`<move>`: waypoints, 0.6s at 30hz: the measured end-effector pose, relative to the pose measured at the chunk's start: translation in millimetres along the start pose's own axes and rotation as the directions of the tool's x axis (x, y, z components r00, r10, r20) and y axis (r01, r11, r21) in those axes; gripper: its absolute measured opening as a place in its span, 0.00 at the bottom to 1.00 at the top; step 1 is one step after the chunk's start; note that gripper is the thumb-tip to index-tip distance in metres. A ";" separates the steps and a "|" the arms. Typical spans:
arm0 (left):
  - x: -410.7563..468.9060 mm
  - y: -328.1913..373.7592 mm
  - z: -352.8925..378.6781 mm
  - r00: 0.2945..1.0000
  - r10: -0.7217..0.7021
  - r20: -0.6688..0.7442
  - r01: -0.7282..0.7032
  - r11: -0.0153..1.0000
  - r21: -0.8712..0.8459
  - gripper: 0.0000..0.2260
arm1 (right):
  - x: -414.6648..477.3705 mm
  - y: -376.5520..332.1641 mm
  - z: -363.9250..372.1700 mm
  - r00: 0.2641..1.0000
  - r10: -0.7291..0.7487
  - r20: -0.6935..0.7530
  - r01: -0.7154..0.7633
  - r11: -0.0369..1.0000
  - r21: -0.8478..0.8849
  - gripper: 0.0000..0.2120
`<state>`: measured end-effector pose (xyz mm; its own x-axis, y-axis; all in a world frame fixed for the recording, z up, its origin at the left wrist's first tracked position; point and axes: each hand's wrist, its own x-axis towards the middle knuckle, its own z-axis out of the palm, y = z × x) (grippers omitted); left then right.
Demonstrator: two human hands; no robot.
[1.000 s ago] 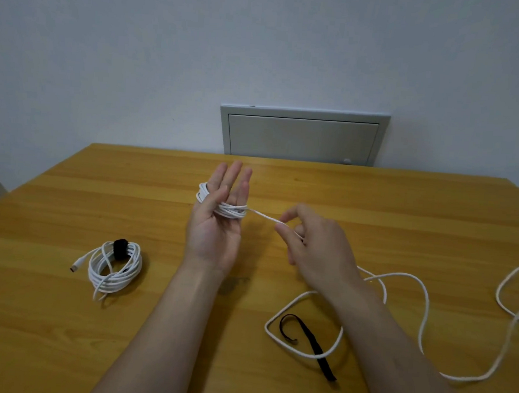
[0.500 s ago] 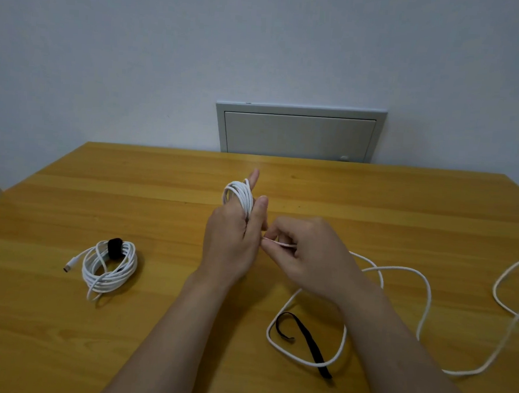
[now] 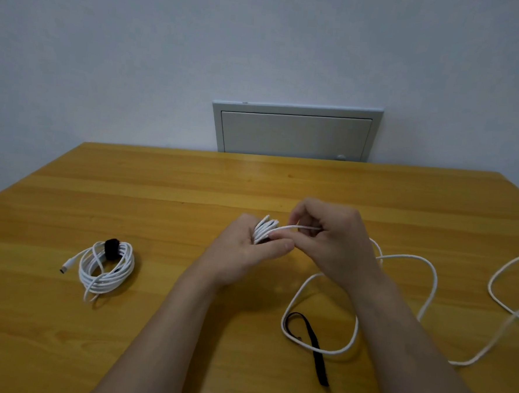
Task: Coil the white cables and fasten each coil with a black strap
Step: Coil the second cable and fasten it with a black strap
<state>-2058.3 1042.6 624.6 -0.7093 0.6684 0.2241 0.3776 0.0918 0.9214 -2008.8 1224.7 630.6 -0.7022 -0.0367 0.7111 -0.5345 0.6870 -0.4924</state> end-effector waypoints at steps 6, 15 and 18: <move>-0.6 2.5 -4.1 0.986 -0.115 0.118 0.152 0.910 -0.385 0.20 | 0.0 5.7 -0.1 0.992 0.108 -0.069 -0.097 0.984 0.153 0.12; -1.9 2.3 -1.6 0.954 0.072 0.291 0.189 0.608 -0.771 0.10 | 0.7 0.8 17.5 0.979 0.197 0.050 -0.203 0.932 0.301 0.14; 1.5 4.3 0.3 0.953 0.119 0.277 0.198 0.448 -0.872 0.12 | -0.8 2.0 18.8 0.970 0.236 0.054 -0.241 0.925 0.294 0.14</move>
<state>-2057.5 1044.2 628.7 -0.4662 0.8528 0.2353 -0.4902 -0.4705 0.7337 -2018.1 1212.4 619.6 -0.8326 0.0877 0.5468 -0.4634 0.4305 -0.7746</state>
